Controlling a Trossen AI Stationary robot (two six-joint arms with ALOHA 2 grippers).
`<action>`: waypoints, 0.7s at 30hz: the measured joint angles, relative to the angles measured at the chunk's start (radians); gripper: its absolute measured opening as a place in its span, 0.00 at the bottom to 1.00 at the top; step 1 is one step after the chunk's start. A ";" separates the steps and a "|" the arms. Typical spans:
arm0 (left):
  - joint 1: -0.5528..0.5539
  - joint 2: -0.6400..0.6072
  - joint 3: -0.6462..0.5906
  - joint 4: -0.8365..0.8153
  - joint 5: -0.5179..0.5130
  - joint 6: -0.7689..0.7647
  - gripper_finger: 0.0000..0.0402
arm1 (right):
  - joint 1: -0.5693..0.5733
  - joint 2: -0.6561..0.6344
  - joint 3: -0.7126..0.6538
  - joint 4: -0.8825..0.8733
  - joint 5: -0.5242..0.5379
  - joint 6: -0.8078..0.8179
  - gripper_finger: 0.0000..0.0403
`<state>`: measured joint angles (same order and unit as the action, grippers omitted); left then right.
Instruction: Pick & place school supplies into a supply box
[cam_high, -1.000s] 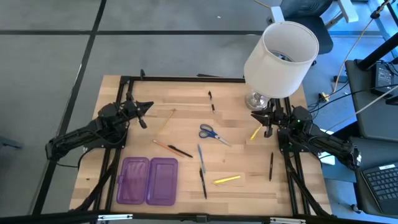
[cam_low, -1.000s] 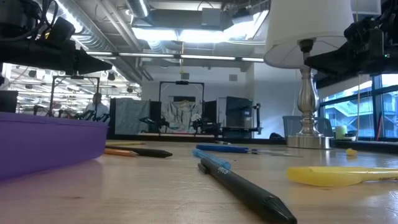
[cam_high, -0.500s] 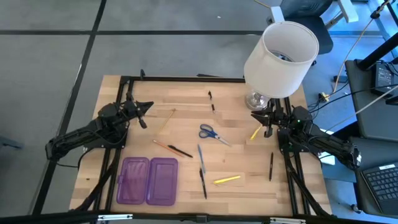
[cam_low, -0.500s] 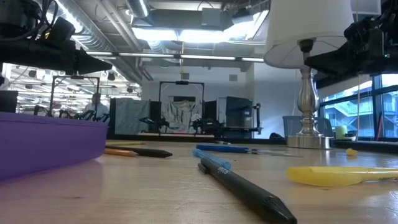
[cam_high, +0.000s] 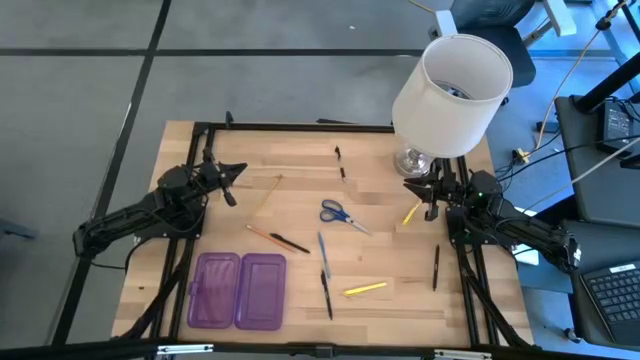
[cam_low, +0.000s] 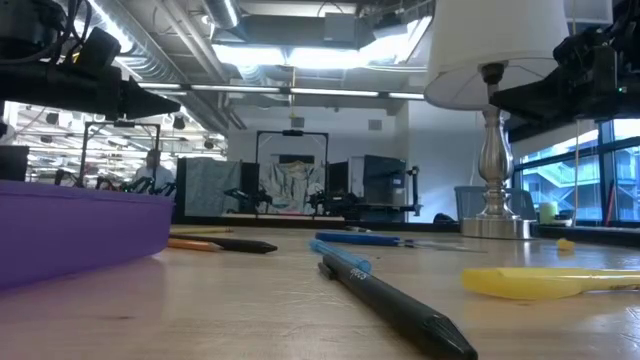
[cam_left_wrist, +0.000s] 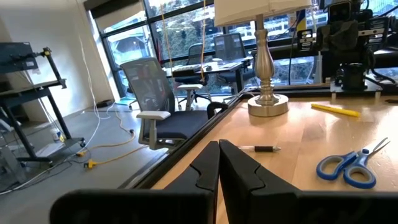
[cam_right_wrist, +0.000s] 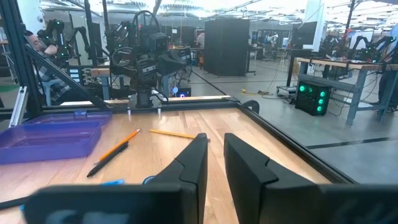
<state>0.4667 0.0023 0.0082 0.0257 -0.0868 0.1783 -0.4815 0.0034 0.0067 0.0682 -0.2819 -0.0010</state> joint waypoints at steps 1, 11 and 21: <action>0.000 0.000 0.000 0.000 0.000 0.000 0.01 | 0.000 0.000 0.000 0.000 0.000 0.000 0.15; 0.000 0.000 0.000 0.000 0.000 -0.002 0.01 | 0.000 0.000 0.000 -0.001 0.000 -0.001 0.15; 0.000 0.000 0.000 0.008 -0.039 -0.060 0.02 | 0.000 0.000 0.000 -0.001 0.000 0.000 0.15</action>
<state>0.4667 0.0023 0.0082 0.0336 -0.1254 0.1180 -0.4814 0.0032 0.0067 0.0669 -0.2819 -0.0013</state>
